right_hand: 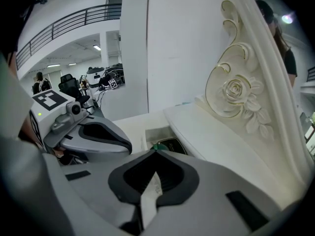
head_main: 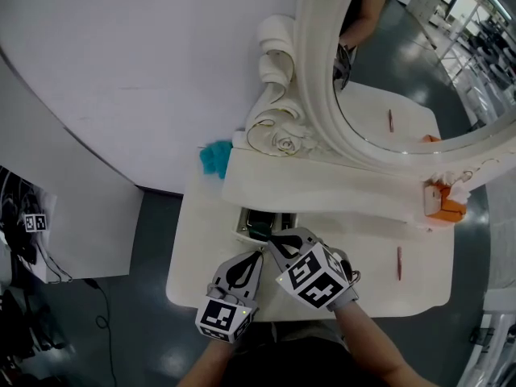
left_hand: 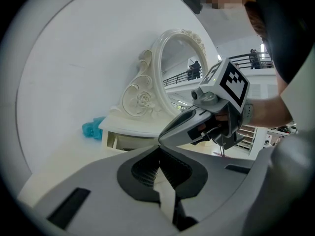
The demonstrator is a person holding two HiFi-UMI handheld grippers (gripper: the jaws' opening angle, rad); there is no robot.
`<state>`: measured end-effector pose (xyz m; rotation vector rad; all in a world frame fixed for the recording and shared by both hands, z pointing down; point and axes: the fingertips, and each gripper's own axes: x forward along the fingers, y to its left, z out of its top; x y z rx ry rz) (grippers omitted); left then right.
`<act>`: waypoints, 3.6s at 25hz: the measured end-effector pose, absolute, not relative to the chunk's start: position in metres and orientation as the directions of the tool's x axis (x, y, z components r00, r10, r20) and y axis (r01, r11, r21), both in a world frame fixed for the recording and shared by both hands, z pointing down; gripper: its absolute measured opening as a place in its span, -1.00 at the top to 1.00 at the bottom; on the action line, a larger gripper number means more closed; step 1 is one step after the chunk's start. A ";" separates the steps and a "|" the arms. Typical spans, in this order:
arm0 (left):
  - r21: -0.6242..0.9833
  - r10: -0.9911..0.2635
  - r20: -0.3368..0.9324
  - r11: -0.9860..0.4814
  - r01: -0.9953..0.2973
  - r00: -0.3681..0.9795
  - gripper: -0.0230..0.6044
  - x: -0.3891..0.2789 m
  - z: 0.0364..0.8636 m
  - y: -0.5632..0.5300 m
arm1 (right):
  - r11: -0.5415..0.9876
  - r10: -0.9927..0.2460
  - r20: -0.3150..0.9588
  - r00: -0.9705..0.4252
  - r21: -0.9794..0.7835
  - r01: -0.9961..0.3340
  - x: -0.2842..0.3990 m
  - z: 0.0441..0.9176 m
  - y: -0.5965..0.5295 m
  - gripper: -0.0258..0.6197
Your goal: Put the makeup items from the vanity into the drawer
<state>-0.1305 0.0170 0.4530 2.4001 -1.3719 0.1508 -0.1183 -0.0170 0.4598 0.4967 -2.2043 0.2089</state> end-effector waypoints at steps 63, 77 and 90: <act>0.272 -0.547 0.281 -0.743 -0.612 0.789 0.88 0.058 0.455 0.018 | 0.737 -0.405 0.786 -0.467 -0.021 -0.675 0.063 0.471 0.001 0.85; 0.288 -0.421 0.289 -0.818 -0.498 0.860 0.88 0.130 0.464 0.021 | 0.627 -0.460 0.790 -0.406 -0.035 -0.779 0.137 0.478 0.004 0.85; 0.303 -0.328 0.298 -0.858 -0.414 0.897 0.88 0.180 0.473 0.028 | 0.538 -0.504 0.790 -0.350 -0.030 -0.842 0.190 0.482 0.007 0.85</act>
